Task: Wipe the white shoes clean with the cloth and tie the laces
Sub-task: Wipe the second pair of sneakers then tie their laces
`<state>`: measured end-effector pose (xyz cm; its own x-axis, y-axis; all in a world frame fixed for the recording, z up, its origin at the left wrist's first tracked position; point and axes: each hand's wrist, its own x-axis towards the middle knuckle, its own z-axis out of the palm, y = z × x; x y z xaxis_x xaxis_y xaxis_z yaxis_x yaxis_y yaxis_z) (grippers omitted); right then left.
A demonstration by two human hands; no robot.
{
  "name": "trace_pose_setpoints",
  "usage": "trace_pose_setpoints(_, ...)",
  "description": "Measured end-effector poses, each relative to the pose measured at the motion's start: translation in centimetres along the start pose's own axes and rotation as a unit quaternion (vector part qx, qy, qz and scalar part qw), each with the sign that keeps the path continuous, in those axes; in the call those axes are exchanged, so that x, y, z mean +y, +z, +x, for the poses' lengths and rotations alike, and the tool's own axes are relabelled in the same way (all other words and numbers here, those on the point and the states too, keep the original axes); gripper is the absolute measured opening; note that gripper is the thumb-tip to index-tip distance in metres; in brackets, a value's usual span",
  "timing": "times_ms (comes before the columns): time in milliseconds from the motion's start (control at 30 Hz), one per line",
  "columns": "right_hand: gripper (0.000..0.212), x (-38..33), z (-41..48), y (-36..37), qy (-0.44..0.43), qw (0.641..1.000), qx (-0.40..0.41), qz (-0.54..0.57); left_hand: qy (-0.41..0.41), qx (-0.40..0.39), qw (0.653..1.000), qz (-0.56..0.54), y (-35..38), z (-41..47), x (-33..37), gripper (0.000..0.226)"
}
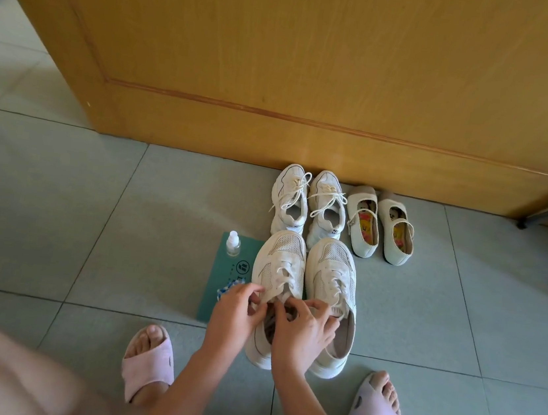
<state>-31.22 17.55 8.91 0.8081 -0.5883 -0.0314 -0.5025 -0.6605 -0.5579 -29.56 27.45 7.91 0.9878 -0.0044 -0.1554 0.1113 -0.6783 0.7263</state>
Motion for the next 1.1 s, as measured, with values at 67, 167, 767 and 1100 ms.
trace_pose_setpoints(67, 0.016, -0.5, 0.1, -0.3, 0.018, 0.999, -0.012, 0.037, 0.002, 0.0, 1.0, -0.006, 0.0, -0.2, 0.1, 0.029)
trace_pose_setpoints(167, 0.02, -1.0, 0.4, -1.2, 0.063, 0.988, -0.094, 0.106, -0.014, -0.016, 1.0, -0.012, -0.2, -0.4, 0.3, 0.03)
trace_pose_setpoints(767, 0.044, -4.3, 10.1, -9.1, 0.004, 0.915, -0.258, 0.311, -0.003, -0.082, 0.976, -0.202, -2.2, 2.9, 4.4, 0.023)
trace_pose_setpoints(1100, 0.039, -2.1, 8.7, -6.5, -0.021, 0.956, -0.283, 0.07, -0.049, -0.058, 0.978, -0.192, -1.3, 4.2, 4.2, 0.028)
